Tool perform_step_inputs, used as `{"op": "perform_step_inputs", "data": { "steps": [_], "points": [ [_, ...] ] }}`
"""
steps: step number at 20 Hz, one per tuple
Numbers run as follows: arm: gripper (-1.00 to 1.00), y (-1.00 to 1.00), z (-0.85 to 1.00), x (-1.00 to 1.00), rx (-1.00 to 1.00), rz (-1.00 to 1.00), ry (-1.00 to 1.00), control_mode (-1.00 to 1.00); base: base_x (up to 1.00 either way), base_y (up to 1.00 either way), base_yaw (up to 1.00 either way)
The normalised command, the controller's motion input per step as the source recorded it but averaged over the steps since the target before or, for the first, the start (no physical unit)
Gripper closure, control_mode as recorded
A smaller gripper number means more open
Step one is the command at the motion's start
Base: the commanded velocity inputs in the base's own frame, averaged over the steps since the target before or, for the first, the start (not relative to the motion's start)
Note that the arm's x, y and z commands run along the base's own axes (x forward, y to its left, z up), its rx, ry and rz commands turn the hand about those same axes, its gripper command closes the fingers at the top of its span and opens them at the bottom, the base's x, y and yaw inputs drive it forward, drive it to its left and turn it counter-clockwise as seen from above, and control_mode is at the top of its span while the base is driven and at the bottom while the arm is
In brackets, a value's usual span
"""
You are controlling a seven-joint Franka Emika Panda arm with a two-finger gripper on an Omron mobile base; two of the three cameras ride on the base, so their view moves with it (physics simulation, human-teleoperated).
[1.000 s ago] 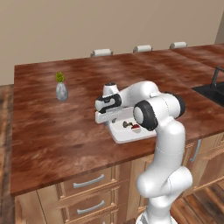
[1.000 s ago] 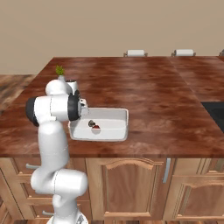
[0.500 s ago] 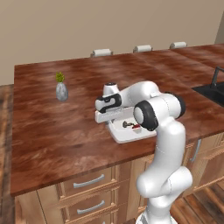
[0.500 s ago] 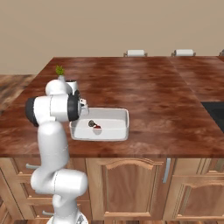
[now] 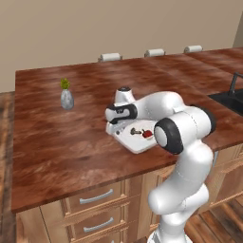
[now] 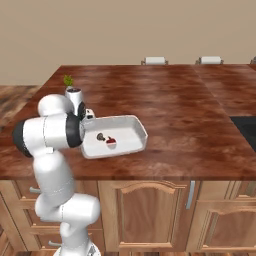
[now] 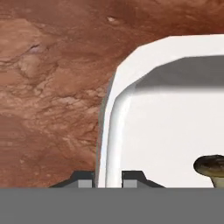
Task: Take the bell pepper and mushroom out of the freezer and place them in the tupperware container on the counter. Then put the tupperware containing the vegetables back in the freezer.
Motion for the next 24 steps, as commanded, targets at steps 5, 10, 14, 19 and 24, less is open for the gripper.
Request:
{"op": "perform_step_inputs", "data": {
  "steps": [5, 10, 14, 19, 24],
  "points": [
    [1.0, 0.0, 0.96, -0.47, 0.0, 0.37, -0.16, -1.0, 0.0, 0.0, 0.0],
    [1.0, -0.04, 0.88, -0.52, 0.0, 0.39, -0.2, -1.0, 0.0, 0.0, 0.0],
    [1.0, -0.13, 0.23, -0.56, 0.0, 0.38, -0.06, -1.0, 0.0, 0.0, 0.0],
    [1.0, -0.02, 0.03, -0.39, -0.11, 0.19, -0.16, -1.0, 0.0, 0.0, 0.0],
    [1.0, -0.01, 0.6, -0.11, -0.3, 0.15, -0.2, -1.0, 0.0, 0.0, 0.0]
  ]
}}
